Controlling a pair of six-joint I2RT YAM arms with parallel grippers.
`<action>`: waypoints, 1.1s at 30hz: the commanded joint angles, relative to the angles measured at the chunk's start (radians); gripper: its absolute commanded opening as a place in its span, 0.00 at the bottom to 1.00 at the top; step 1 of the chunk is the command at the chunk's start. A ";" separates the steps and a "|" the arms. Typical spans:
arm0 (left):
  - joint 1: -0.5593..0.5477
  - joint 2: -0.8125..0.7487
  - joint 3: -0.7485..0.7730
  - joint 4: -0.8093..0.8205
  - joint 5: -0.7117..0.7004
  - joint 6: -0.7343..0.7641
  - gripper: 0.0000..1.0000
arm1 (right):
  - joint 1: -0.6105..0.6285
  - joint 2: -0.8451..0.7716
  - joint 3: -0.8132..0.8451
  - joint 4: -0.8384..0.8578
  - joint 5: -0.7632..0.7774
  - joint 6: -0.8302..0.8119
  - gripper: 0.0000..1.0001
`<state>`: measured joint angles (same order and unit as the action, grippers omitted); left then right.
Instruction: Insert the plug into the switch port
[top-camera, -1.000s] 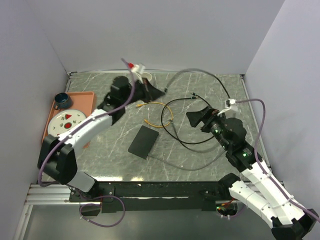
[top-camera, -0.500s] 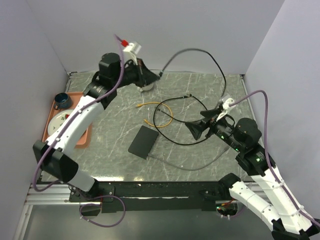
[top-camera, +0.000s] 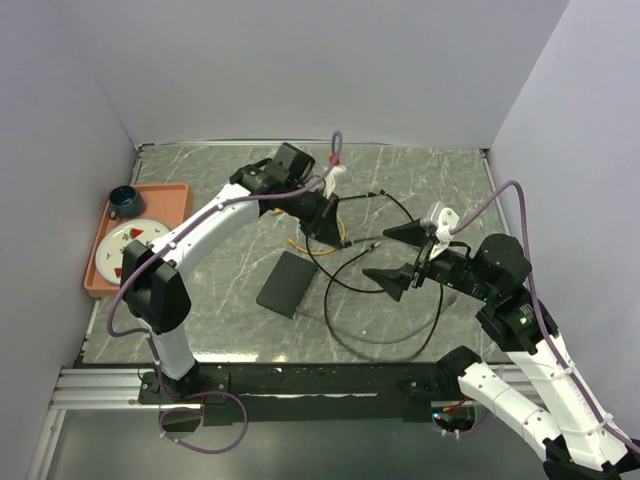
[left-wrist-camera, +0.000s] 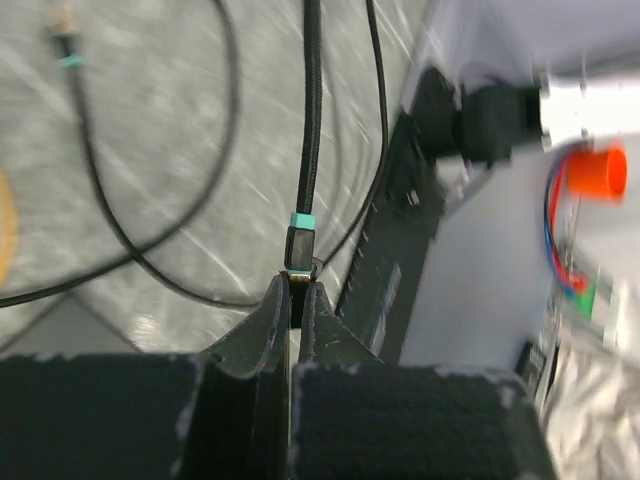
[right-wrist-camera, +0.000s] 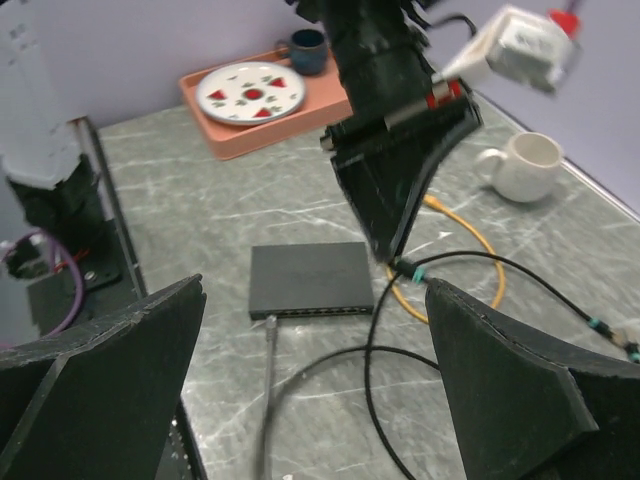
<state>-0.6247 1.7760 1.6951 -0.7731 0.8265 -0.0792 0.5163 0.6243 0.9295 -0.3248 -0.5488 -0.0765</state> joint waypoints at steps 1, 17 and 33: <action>-0.087 -0.021 0.051 -0.112 0.098 0.180 0.01 | 0.002 0.035 0.012 0.033 -0.097 -0.028 0.99; -0.104 -0.139 0.008 -0.103 0.241 0.278 0.01 | 0.028 0.161 0.020 -0.045 -0.122 -0.037 0.86; -0.112 -0.201 -0.002 -0.123 0.304 0.349 0.01 | 0.054 0.245 0.065 -0.099 -0.152 -0.055 0.38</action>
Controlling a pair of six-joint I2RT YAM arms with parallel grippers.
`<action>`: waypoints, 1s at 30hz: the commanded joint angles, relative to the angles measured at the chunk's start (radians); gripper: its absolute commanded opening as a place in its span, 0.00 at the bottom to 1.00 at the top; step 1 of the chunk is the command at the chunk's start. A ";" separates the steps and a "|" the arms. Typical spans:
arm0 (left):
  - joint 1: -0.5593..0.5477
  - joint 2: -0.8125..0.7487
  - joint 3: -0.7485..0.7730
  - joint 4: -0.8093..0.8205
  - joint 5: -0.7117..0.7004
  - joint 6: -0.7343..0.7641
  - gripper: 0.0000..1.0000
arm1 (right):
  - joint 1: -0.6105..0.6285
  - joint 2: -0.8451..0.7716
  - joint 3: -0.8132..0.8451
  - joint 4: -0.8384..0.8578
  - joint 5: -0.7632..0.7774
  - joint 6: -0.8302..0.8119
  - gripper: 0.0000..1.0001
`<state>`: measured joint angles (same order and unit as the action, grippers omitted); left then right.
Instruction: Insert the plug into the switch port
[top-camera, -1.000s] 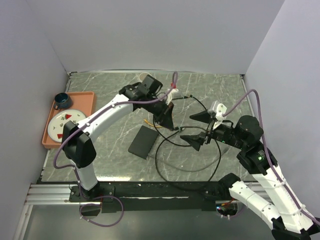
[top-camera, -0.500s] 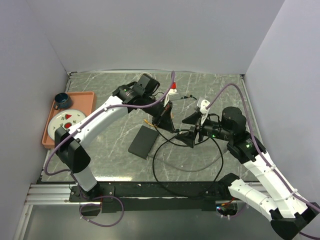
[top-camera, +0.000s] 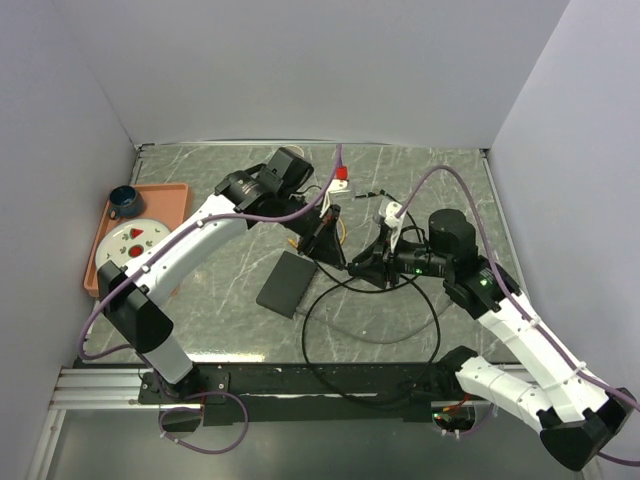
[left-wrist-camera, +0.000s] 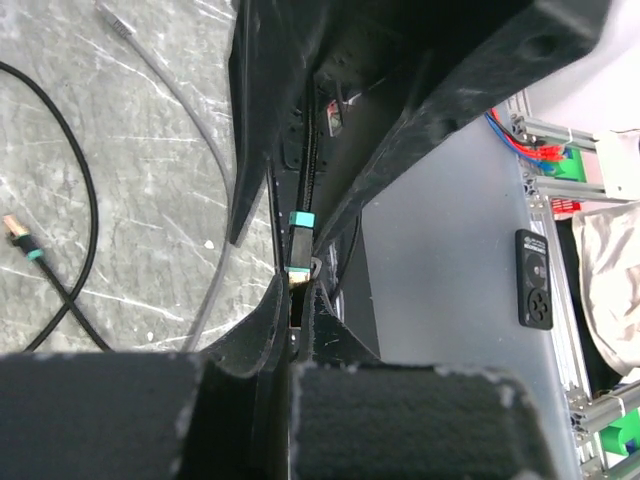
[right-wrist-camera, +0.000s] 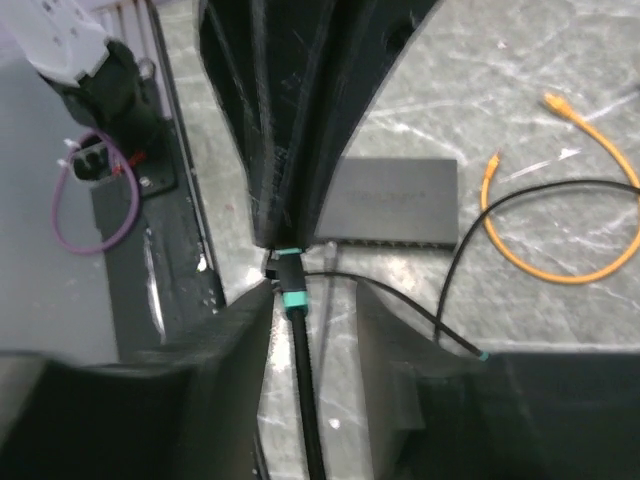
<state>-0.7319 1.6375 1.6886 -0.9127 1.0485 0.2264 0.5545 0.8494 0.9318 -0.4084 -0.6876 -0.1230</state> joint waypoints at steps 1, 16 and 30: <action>-0.004 -0.068 0.005 0.018 0.085 0.047 0.01 | 0.016 0.030 0.065 -0.023 -0.009 -0.006 0.21; 0.158 -0.258 -0.249 0.610 -0.283 -0.465 0.83 | 0.018 0.002 0.004 0.132 0.063 0.152 0.00; 0.169 -0.390 -0.523 1.157 -0.167 -0.731 0.79 | -0.007 -0.036 -0.099 0.536 0.053 0.555 0.00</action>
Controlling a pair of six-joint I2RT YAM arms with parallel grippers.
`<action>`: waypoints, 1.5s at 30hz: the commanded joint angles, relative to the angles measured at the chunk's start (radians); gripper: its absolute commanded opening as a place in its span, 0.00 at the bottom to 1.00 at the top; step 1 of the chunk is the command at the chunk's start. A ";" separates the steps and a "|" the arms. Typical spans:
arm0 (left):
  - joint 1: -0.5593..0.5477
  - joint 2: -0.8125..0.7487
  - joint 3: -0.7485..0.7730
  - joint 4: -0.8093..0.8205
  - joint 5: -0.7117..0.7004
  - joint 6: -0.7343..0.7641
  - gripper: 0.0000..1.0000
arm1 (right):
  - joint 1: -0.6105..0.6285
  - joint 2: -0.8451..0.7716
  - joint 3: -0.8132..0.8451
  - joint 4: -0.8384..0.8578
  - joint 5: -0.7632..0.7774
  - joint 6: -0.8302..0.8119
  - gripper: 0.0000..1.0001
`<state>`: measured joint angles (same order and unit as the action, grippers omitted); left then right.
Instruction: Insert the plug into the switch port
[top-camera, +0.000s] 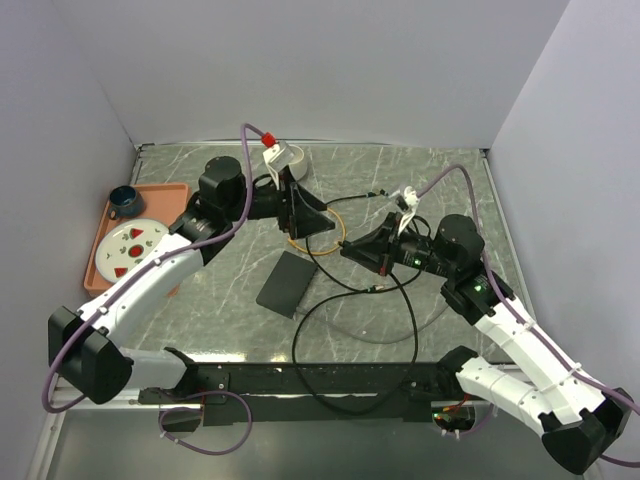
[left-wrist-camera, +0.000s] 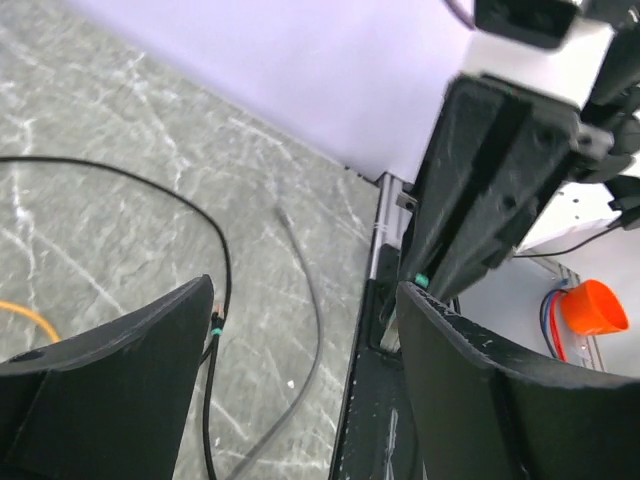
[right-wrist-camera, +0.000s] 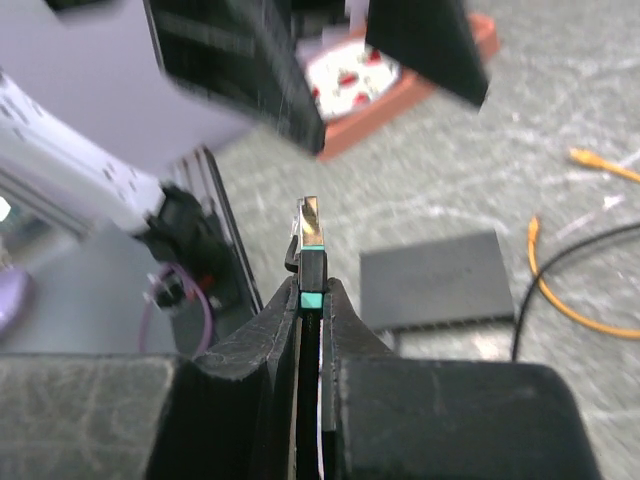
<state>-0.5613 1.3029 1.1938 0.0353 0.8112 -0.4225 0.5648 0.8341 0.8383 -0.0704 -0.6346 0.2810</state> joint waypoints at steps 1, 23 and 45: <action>-0.002 -0.062 -0.033 0.210 0.080 -0.078 0.78 | -0.022 -0.018 -0.004 0.213 -0.011 0.177 0.00; -0.038 -0.021 -0.053 0.331 0.169 -0.130 0.57 | -0.077 0.034 -0.005 0.319 -0.106 0.284 0.00; 0.021 -0.001 0.185 -0.059 -0.119 -0.036 0.01 | -0.077 -0.012 0.090 -0.044 0.076 0.003 0.87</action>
<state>-0.6018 1.3384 1.2335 0.1867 0.9085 -0.5510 0.4847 0.8791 0.8379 0.0792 -0.7048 0.4431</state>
